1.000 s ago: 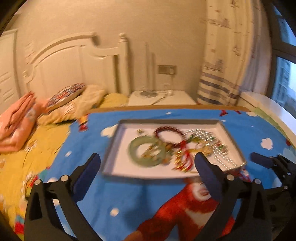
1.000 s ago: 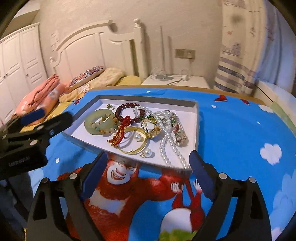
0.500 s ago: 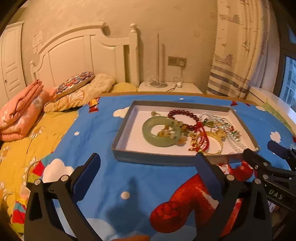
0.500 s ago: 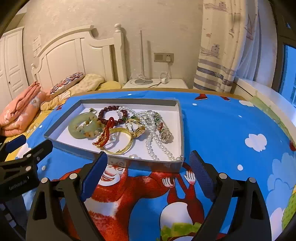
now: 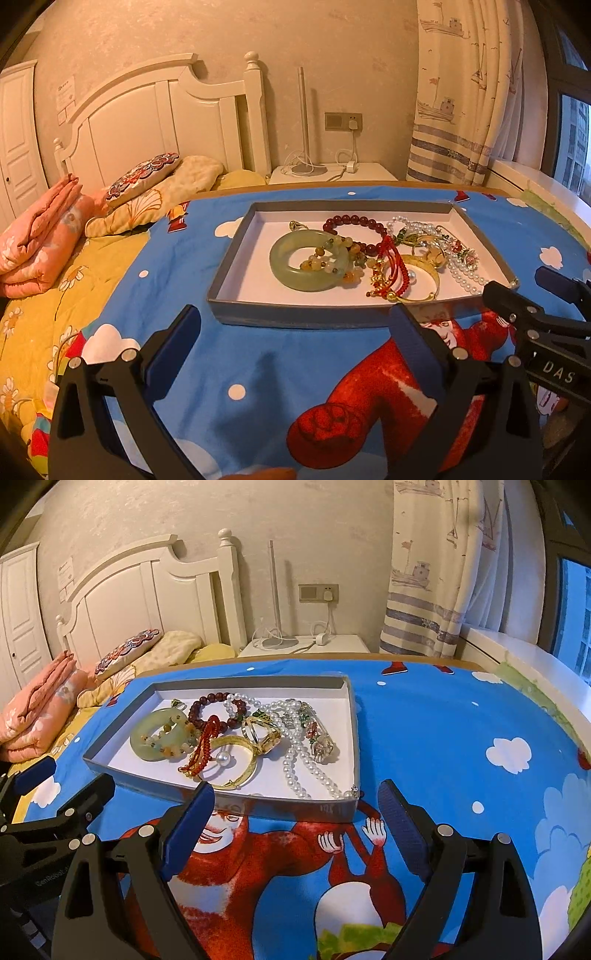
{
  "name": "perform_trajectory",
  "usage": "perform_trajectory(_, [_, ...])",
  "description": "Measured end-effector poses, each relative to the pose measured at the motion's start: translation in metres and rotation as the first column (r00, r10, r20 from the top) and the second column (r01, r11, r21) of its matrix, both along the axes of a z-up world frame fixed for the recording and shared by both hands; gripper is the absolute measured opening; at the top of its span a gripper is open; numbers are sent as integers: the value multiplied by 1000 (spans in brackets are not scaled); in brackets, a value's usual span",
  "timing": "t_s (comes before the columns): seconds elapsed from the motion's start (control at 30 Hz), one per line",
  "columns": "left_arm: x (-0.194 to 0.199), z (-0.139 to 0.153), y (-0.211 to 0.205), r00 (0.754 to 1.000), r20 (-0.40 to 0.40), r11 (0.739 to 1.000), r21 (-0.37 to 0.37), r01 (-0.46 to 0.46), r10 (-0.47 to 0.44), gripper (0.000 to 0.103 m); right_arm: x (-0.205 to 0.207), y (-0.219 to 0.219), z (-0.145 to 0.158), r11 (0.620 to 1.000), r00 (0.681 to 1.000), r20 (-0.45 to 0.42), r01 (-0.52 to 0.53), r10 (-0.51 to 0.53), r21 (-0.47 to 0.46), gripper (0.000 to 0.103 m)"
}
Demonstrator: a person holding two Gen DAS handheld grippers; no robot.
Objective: Organize jewelry
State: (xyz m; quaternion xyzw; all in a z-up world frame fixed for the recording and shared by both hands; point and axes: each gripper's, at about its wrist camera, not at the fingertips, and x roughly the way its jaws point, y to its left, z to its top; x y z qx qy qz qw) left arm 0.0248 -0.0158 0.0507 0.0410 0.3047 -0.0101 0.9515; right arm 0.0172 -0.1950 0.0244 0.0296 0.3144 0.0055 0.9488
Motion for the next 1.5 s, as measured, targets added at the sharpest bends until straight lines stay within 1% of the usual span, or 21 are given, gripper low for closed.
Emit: perform_trajectory(1.5, [2, -1, -5, 1000, -1, 1000, -12, 7, -7, 101, 1, 0, -2, 1000, 1000, -6, -1, 1, 1, 86])
